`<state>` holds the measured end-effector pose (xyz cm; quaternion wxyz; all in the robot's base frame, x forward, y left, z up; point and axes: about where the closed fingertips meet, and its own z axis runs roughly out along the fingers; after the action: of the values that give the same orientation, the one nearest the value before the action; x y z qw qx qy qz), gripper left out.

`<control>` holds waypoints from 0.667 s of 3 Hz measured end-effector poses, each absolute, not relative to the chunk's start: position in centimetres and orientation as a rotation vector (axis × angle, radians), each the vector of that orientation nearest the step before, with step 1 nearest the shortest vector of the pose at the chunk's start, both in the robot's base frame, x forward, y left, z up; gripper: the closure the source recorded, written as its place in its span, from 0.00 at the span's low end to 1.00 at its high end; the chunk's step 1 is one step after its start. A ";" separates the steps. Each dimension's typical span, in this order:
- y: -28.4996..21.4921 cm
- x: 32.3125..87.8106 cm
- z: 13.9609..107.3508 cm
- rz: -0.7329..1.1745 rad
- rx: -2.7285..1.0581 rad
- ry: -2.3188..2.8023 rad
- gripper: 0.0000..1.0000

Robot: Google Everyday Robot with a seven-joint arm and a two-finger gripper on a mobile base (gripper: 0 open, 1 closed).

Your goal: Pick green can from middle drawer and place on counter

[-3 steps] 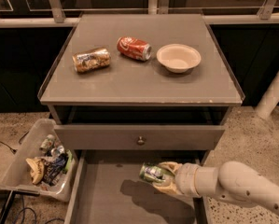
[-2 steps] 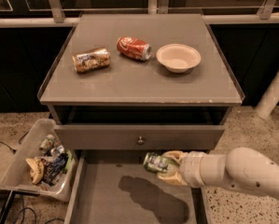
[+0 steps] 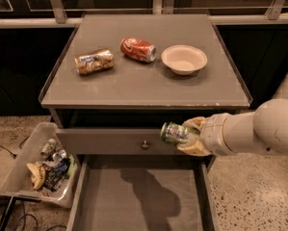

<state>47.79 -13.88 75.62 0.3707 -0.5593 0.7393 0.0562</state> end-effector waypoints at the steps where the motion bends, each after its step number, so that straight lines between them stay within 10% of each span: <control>1: -13.9 47.8 75.6 0.144 -1.435 1.896 1.00; 2: -12.5 47.6 74.5 0.169 -1.478 1.895 1.00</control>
Offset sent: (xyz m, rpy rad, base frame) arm -0.0036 0.0291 -0.0277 -0.0169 0.0600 0.0736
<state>47.59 -12.51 74.55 0.3582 -0.5728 0.7344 0.0655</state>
